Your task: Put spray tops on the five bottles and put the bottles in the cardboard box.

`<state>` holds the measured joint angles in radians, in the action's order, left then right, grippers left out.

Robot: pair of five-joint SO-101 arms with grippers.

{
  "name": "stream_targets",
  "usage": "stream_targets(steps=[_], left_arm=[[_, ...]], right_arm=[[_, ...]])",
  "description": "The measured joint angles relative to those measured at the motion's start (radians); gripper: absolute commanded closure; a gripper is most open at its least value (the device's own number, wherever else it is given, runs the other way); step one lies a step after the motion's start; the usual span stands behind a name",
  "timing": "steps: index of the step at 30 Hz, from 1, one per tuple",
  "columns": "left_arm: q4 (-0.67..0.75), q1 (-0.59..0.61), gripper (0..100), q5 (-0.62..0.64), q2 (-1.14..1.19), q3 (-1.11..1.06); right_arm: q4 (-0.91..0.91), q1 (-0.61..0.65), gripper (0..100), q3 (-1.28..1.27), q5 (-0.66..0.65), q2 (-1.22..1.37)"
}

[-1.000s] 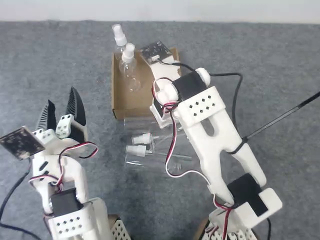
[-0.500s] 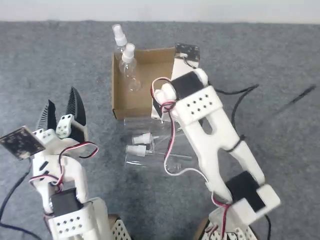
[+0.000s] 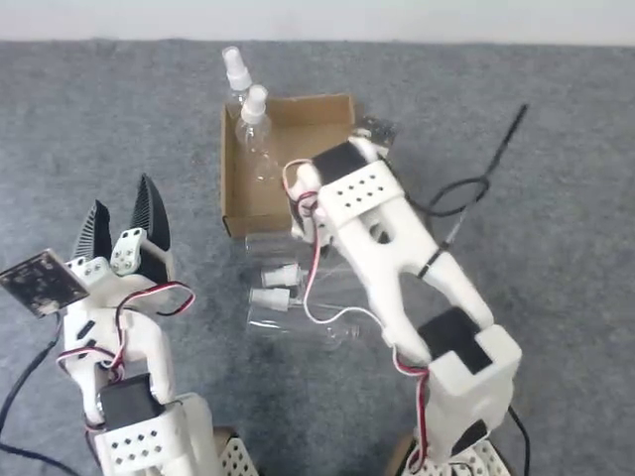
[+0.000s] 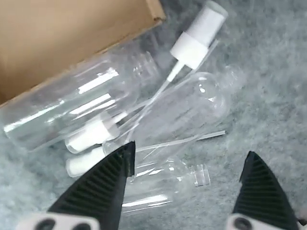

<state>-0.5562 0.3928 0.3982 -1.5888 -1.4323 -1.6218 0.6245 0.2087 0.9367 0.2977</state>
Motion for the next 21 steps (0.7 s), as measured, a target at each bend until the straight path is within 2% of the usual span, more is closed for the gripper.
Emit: stream_targets(steps=[7,21], left_arm=[[0.000,0.000,78,0.000,0.000,0.000],[0.000,0.000,78,0.000,0.000,0.000]], right_arm=[[0.012,0.057,69.2,0.000,0.048,0.095],[0.054,0.054,69.4,0.002,0.057,0.183]])
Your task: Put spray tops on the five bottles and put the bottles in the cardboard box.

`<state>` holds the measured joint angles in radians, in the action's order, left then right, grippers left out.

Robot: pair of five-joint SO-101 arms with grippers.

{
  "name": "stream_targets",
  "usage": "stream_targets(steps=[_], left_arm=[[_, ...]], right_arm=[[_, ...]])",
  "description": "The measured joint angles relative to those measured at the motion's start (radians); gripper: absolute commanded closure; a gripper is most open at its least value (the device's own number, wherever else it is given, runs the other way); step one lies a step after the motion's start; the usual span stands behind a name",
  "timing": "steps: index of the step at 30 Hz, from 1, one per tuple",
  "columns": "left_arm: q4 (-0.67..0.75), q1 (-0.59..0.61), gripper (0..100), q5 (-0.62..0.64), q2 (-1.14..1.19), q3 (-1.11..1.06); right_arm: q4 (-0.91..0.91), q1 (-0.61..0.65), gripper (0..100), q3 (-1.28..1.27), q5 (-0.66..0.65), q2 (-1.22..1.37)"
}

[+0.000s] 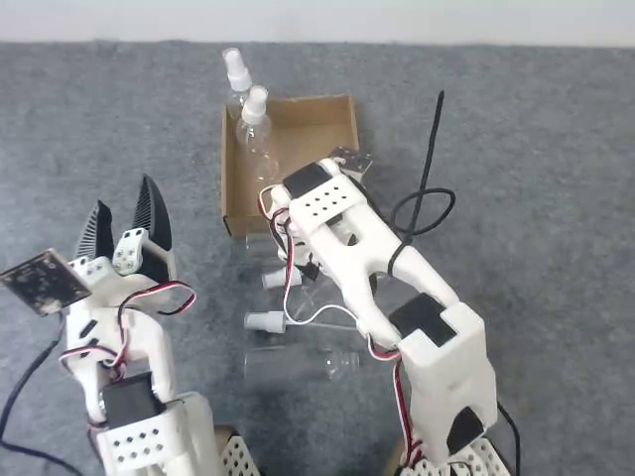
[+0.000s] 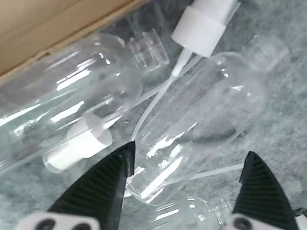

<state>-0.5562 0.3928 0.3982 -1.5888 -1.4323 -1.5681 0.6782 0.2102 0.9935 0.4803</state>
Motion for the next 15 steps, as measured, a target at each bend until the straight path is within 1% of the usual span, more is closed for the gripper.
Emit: stream_targets(steps=[6,15], left_arm=[[0.000,0.000,78,0.000,0.000,0.000],[0.000,0.000,78,0.000,0.000,0.000]], right_arm=[[-0.003,-0.043,69.5,0.000,0.000,0.049],[-0.086,-0.064,69.6,0.000,0.000,0.049]])
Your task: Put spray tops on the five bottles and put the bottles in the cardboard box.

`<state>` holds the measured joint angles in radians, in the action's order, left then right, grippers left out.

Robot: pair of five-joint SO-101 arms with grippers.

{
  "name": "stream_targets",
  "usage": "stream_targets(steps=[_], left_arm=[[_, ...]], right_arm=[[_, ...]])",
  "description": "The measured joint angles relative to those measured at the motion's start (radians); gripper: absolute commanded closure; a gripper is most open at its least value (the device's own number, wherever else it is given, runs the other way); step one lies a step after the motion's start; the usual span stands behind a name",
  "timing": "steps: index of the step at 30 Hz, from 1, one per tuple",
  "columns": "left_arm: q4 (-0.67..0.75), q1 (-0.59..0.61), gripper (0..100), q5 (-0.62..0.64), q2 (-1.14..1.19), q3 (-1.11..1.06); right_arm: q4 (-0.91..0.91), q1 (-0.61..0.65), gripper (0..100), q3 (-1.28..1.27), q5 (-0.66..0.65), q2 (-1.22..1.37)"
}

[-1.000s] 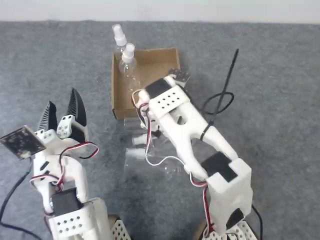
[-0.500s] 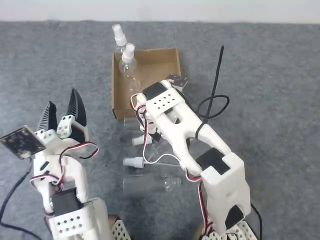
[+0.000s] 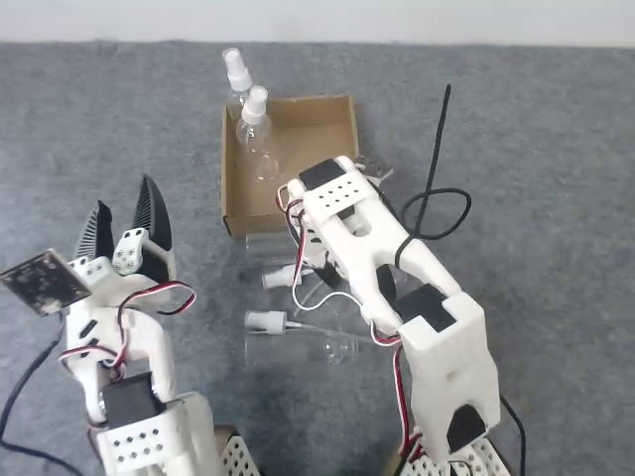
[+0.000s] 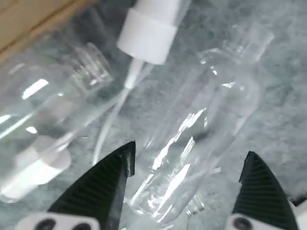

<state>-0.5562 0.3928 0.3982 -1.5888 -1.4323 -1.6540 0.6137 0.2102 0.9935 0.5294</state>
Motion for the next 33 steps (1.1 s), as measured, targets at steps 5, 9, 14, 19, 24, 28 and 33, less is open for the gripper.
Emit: stream_targets(steps=[5,9,14,19,24,28,33], left_arm=[[0.000,0.000,78,0.000,0.000,0.000],[0.000,0.000,78,0.000,0.000,0.000],[0.000,0.000,78,0.000,0.000,0.000],[0.000,0.000,78,0.000,0.000,0.000],[0.000,0.000,78,0.000,0.000,0.000],[0.000,0.000,78,0.000,0.000,0.000],[0.000,0.000,78,0.000,0.000,0.000]], right_arm=[[-0.035,-0.021,69.6,0.000,0.000,0.000],[-0.043,-0.058,69.6,0.000,0.000,0.000],[-0.044,-0.129,75.5,0.000,-0.015,0.000],[-0.046,-0.181,89.4,0.000,-0.061,0.000],[-0.055,-0.213,90.2,0.000,-0.106,-0.003],[-0.055,-0.232,90.2,0.000,-0.138,-0.003],[-0.055,-0.285,90.3,0.000,-0.219,-0.005]])
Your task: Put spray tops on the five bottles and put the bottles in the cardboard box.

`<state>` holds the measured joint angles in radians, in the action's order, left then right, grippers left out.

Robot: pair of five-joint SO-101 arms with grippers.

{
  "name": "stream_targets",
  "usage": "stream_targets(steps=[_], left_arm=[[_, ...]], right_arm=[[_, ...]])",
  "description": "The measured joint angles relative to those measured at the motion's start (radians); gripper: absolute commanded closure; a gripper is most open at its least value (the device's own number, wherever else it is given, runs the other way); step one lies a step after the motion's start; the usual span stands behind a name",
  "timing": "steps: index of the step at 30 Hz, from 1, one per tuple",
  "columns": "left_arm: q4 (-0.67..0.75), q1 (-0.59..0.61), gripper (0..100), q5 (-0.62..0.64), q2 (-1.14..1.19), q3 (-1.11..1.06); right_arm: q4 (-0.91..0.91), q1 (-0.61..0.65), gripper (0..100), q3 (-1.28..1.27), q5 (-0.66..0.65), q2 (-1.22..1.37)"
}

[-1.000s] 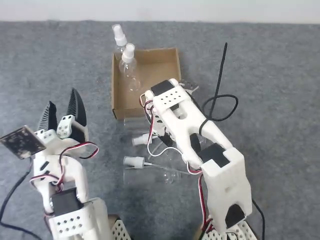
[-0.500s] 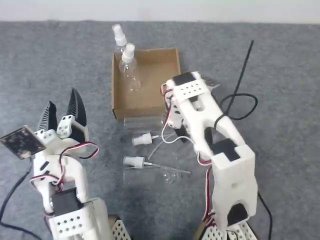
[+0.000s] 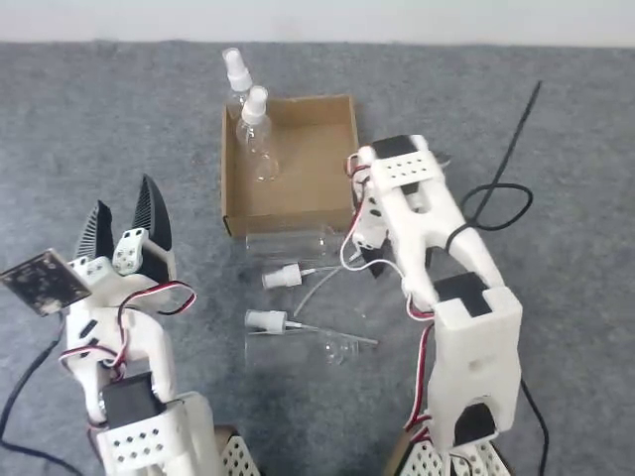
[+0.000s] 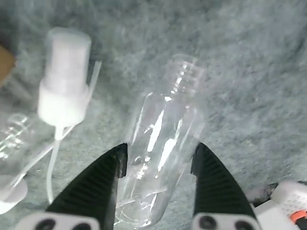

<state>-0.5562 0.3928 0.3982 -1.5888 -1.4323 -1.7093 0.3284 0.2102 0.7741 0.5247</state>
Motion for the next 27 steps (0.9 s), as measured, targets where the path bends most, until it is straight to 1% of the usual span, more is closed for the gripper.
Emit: stream_targets(steps=[8,12,16,18,20,23,25,27], left_arm=[[0.000,0.000,78,0.000,0.000,0.000],[0.000,0.000,78,0.000,0.000,0.000],[0.000,0.000,78,0.000,0.000,0.000],[0.006,0.000,78,0.000,0.000,0.000],[0.020,0.000,78,0.000,0.000,0.000],[0.025,0.000,78,0.000,0.000,0.000],[0.025,0.000,78,0.000,0.000,0.000],[0.025,0.000,78,0.000,0.000,0.000]], right_arm=[[0.000,-0.103,90.3,0.023,-0.189,0.000],[0.006,-0.155,90.3,0.040,-0.333,0.002],[0.006,-0.173,90.0,0.040,-0.479,0.002],[0.012,-0.173,86.5,0.040,-0.529,0.002],[0.015,-0.173,78.7,0.040,-0.565,0.002],[0.015,-0.173,66.2,0.040,-0.585,0.002],[0.021,-0.173,62.8,0.040,-0.588,0.002],[0.021,-0.173,63.9,0.040,-0.589,0.002]])
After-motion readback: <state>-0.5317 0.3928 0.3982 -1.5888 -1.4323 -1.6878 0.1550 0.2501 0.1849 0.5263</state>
